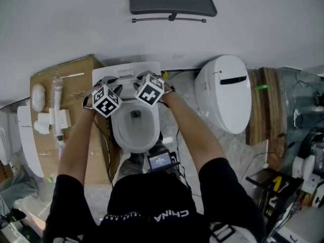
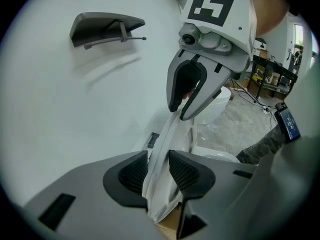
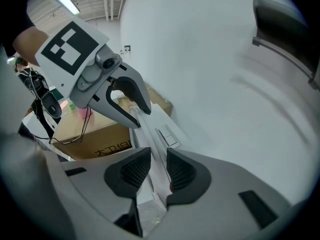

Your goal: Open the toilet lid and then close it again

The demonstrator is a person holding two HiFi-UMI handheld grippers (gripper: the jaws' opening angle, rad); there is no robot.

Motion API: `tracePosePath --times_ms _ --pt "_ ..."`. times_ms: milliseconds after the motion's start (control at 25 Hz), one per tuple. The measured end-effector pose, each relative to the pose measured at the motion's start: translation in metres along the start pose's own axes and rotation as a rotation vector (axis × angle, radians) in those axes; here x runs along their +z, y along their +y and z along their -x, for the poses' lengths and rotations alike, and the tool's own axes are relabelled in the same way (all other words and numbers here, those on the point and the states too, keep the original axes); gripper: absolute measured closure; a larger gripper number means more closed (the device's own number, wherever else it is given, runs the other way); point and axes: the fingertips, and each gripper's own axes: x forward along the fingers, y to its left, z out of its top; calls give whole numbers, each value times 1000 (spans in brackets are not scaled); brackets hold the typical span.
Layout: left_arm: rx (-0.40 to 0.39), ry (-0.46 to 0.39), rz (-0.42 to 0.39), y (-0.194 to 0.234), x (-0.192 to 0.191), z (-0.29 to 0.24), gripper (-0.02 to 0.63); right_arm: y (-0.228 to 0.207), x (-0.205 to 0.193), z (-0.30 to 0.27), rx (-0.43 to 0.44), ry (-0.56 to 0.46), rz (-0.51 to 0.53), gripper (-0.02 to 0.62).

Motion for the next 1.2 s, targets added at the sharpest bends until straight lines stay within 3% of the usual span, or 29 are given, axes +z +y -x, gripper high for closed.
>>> tracePosePath --times_ms 480,720,1080,1200 --pt "48 3 36 3 -7 24 482 1 0 2 23 0 13 494" --pt "67 10 64 -11 -12 35 482 8 -2 11 80 7 26 472" --pt "169 -9 194 -20 -6 57 483 12 -15 50 14 -55 45 460" --pt "179 -19 263 -35 -4 66 489 20 -27 66 -9 -87 48 507"
